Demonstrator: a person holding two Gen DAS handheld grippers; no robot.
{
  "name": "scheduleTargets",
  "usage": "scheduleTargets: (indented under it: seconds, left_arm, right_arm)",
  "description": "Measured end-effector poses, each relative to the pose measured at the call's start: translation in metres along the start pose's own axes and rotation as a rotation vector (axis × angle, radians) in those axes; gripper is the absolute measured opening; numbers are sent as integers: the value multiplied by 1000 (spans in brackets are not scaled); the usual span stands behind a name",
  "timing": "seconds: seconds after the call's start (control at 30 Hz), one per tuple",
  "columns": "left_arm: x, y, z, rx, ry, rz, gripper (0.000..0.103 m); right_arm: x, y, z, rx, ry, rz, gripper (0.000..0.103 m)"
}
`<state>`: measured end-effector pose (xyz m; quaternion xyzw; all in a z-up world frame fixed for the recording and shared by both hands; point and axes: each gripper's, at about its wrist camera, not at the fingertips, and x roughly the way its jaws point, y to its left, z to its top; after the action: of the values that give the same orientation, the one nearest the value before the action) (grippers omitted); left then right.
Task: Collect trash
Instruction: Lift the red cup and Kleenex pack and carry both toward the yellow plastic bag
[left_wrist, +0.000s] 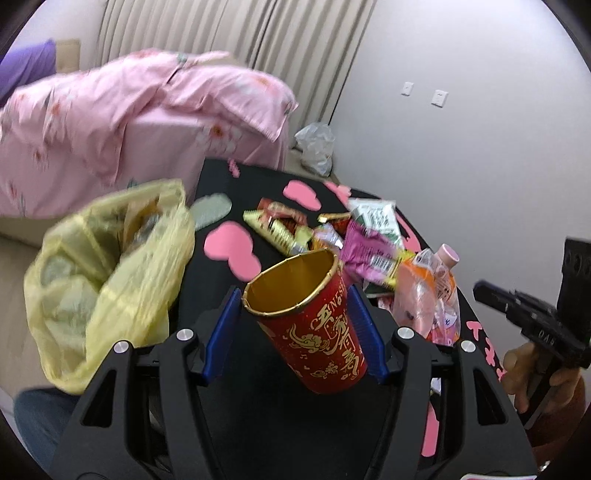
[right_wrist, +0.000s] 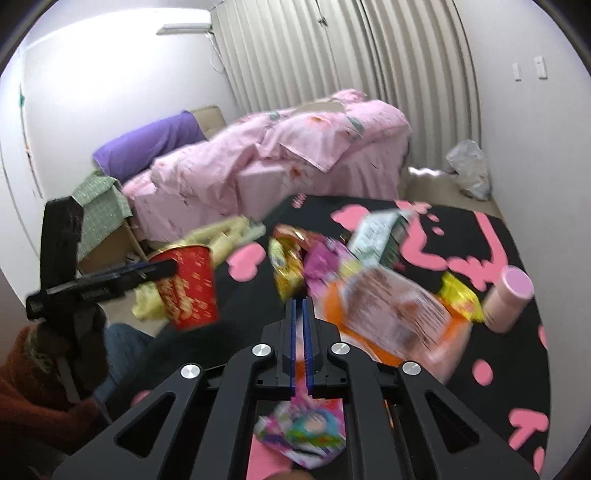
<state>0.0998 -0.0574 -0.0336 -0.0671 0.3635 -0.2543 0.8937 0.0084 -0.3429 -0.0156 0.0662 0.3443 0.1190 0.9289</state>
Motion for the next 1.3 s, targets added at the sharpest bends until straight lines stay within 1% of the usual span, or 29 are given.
scheduleTargets:
  seconds: [0.03, 0.07, 0.13, 0.17, 0.2, 0.23, 0.3, 0.33, 0.37, 0.43, 0.47, 0.5, 0.57, 0.63, 0.7, 0.73, 0.77, 0.8, 0.83, 0.93, 1.07, 1.17, 1.23, 1.27, 1.3]
  left_arm:
    - [2, 2, -3, -11, 11, -9, 56]
    - [4, 3, -5, -24, 23, -22, 56]
    - [6, 2, -10, -26, 43, -50, 56]
    - [8, 0, -12, -21, 56, -72, 56]
    - [11, -3, -14, -16, 70, -91, 57]
    - [16, -6, -16, -12, 91, -112, 57]
    - [23, -10, -19, -10, 115, -112, 57]
    - [26, -12, -21, -13, 121, -106, 57]
    - [26, -13, -22, -17, 113, -104, 58]
    - [27, -15, -22, -18, 113, -97, 58]
    - [27, -15, -21, -16, 115, -95, 58]
    - [27, -15, -22, -15, 116, -92, 59]
    - [26, -14, -21, -19, 117, -91, 59]
    - [26, -13, -22, -21, 124, -84, 59]
    - [27, -12, -23, -24, 133, -76, 61]
    - [27, -11, -23, -27, 136, -73, 62]
    - [28, -10, -24, -32, 141, -71, 63]
    - [28, -9, -25, -40, 149, -68, 64]
    - [30, -7, -25, -49, 154, -67, 64]
    - [32, 1, -26, -98, 167, -75, 65]
    - [38, 15, -28, -196, 197, -90, 66]
    - [39, 23, -30, -248, 218, -101, 68]
    - [38, 24, -30, -260, 225, -116, 64]
    - [36, 23, -30, -253, 222, -113, 62]
    - [33, 20, -29, -233, 210, -106, 58]
  right_arm:
    - [1, -2, -5, -2, 29, -18, 21]
    - [1, -3, -9, -2, 47, -31, 27]
    - [-3, -7, -21, 4, 75, -90, 27]
    - [-6, -9, -27, 7, 74, -126, 27]
    - [-10, -12, -31, 16, 66, -142, 27]
    - [-14, -17, -36, 48, 49, -132, 27]
    - [-14, -25, -42, 103, 44, -83, 27]
    - [-11, -30, -44, 136, 52, -58, 30]
    - [-5, -32, -45, 159, 66, -50, 40]
    - [5, -35, -47, 177, 73, -39, 51]
    - [11, -37, -47, 183, 64, -30, 51]
    - [19, -39, -46, 188, 80, -26, 51]
    - [35, -39, -46, 182, 139, 1, 51]
    - [45, -33, -48, 155, 148, 19, 52]
    - [48, -26, -50, 129, 132, 6, 43]
    - [47, -23, -49, 113, 131, 0, 25]
    - [47, -20, -48, 96, 131, -3, 16]
    - [44, -17, -46, 75, 123, -2, 14]
    - [38, -13, -45, 50, 112, 1, 6]
    - [20, -4, -37, 2, 71, 3, 5]
    - [-1, -5, -25, 4, 10, -9, 5]
    - [-7, -4, -20, -2, -12, -27, 5]
    - [-7, -3, -20, -10, -14, -37, 5]
    - [-5, -4, -20, -9, -11, -37, 5]
    - [-4, -4, -20, -5, -9, -33, 5]
